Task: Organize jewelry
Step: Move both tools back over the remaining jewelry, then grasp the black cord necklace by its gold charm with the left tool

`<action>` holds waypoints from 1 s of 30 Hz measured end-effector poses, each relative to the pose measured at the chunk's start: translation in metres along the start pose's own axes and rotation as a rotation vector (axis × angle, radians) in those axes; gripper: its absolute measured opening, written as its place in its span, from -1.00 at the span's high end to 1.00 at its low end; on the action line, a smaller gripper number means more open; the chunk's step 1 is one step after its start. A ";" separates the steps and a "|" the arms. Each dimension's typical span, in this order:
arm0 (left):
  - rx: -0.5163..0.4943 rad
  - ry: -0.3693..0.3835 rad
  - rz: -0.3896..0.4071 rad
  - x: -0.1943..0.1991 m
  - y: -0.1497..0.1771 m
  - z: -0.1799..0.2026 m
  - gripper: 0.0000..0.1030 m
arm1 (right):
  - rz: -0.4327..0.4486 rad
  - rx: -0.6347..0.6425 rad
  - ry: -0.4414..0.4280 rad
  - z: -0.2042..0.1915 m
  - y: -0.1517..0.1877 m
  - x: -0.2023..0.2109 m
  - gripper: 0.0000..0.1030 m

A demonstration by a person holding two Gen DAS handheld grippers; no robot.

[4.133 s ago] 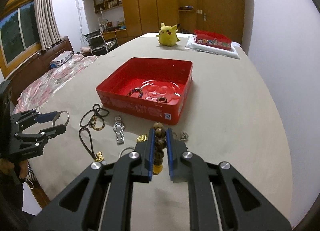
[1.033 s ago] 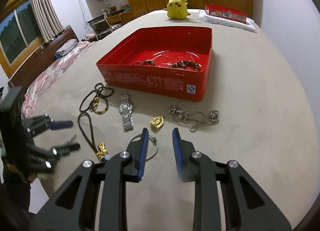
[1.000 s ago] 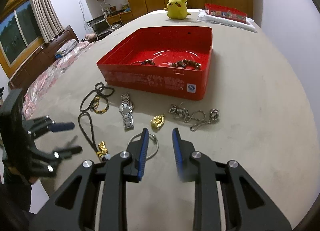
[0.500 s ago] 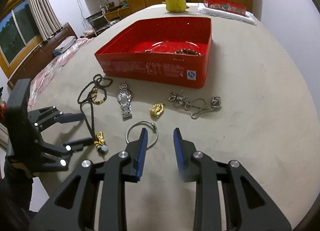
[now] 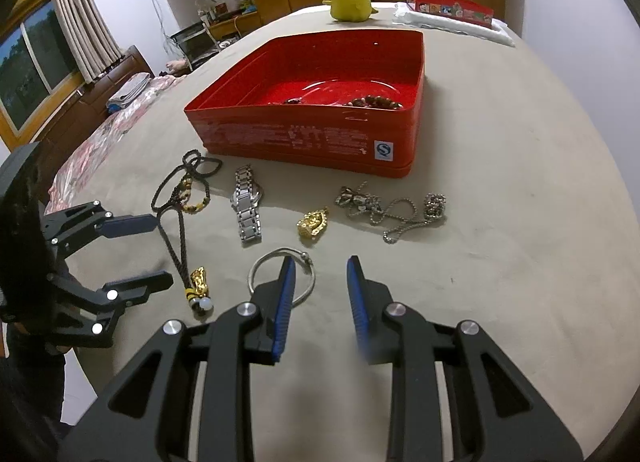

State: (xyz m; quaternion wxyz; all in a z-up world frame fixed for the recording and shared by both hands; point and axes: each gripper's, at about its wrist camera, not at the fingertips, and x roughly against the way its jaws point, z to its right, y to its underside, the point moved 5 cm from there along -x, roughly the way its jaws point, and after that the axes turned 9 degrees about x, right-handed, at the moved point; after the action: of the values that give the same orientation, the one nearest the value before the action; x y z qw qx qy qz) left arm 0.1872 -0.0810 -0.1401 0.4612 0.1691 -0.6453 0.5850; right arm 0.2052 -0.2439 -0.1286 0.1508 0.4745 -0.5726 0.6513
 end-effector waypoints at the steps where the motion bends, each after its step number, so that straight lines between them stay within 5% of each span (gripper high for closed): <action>1: 0.018 -0.011 -0.016 -0.006 0.000 -0.002 -0.35 | 0.000 -0.002 -0.003 0.000 0.000 0.000 0.49; 7: 0.067 -0.040 -0.065 -0.023 0.005 -0.006 -0.34 | 0.003 -0.005 -0.002 0.001 0.001 0.002 0.47; 9: 0.064 -0.058 -0.063 -0.022 0.006 -0.009 0.14 | 0.005 -0.009 -0.002 0.002 0.001 0.003 0.46; 11: 0.077 -0.020 -0.072 -0.020 0.006 -0.012 0.88 | 0.007 -0.013 -0.005 0.002 0.000 0.004 0.46; 12: 0.082 -0.011 -0.074 -0.019 0.007 -0.014 1.00 | 0.008 -0.012 -0.005 0.002 0.000 0.004 0.46; 19: 0.077 -0.009 -0.082 -0.007 0.022 -0.020 1.00 | 0.013 -0.008 -0.005 0.001 -0.001 0.006 0.46; 21: 0.074 0.001 -0.070 -0.003 0.022 -0.019 0.88 | 0.014 -0.009 -0.006 0.001 -0.001 0.006 0.46; 23: 0.062 0.010 -0.060 -0.001 0.018 -0.015 -0.02 | 0.016 -0.008 -0.007 0.000 -0.002 0.006 0.46; 25: 0.035 0.012 -0.039 0.002 0.012 -0.008 -0.48 | 0.019 -0.008 -0.007 -0.001 -0.002 0.007 0.46; 30: -0.065 0.033 -0.028 0.002 0.004 0.028 -0.62 | 0.026 -0.017 0.001 0.003 0.000 0.012 0.46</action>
State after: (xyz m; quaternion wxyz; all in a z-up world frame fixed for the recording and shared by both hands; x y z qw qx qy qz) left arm 0.1722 -0.1048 -0.1376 0.4851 0.1534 -0.6538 0.5601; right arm 0.2002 -0.2503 -0.1199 0.1467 0.4655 -0.5841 0.6486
